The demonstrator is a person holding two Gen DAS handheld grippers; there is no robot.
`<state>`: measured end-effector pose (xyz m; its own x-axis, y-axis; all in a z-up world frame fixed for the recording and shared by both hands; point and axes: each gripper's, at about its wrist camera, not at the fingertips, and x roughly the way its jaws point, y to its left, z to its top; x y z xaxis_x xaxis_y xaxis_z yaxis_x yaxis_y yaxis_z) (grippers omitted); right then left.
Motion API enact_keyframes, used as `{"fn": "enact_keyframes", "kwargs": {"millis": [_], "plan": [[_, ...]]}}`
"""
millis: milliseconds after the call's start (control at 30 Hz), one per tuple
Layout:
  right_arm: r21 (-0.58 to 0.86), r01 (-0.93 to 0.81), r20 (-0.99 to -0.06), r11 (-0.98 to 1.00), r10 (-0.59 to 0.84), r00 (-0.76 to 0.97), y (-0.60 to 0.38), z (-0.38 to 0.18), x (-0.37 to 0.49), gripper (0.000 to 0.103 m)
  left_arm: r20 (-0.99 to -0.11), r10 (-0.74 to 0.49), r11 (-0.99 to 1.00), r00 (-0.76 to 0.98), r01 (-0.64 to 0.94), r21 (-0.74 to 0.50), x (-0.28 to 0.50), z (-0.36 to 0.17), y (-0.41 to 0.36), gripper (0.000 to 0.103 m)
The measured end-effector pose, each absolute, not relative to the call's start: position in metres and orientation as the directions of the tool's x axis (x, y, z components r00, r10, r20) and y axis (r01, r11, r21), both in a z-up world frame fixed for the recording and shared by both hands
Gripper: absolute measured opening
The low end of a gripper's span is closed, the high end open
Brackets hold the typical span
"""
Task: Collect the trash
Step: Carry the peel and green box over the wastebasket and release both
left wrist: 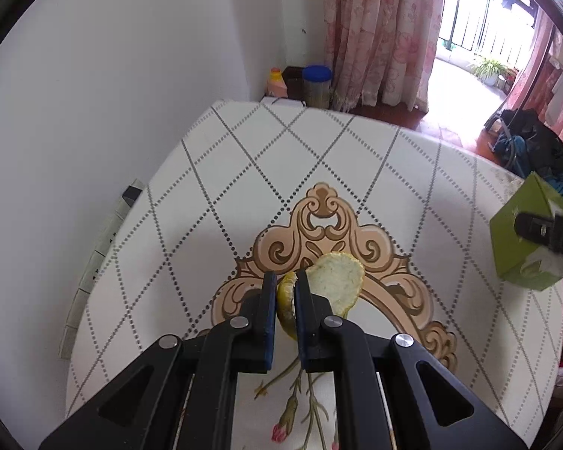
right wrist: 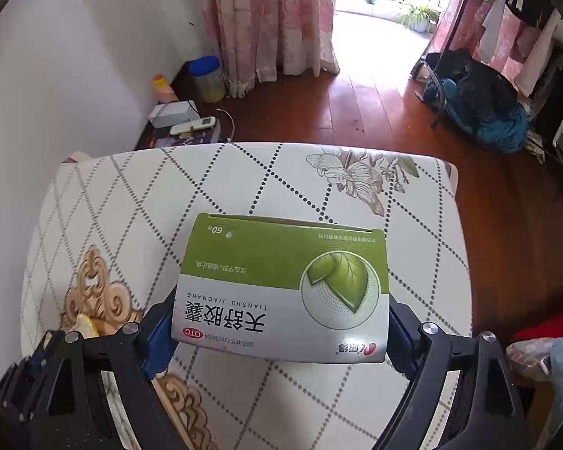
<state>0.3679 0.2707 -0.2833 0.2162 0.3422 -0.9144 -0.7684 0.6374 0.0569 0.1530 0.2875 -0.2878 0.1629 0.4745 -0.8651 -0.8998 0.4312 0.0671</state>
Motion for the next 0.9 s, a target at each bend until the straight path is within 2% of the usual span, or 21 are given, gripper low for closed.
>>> {"fn": "enact_keyframes", "kwargs": {"millis": [267, 533, 733, 900], "plan": [[0.090, -0.795, -0.871, 0.600, 0.434, 0.229, 0.205, -0.235, 0.336, 0.091, -0.826, 0.505, 0.492, 0.251, -0.870, 0.036, 0.143, -0.228, 0.243, 0.006], [0.168, -0.737, -0.812, 0.654, 0.516, 0.273, 0.095, -0.174, 0.349, 0.090, -0.783, 0.491, 0.603, 0.382, -0.797, -0.011, 0.156, -0.163, 0.169, 0.006], [0.200, -0.662, -0.778, 0.723, 0.528, 0.341, -0.009, -0.144, 0.373, 0.090, -0.766, 0.407, 0.723, 0.498, -0.688, -0.064, 0.208, -0.128, 0.097, 0.006], [0.175, -0.587, -0.783, 0.790, 0.474, 0.404, -0.095, -0.143, 0.401, 0.090, -0.774, 0.290, 0.801, 0.562, -0.585, -0.125, 0.259, -0.131, 0.043, 0.006]]}}
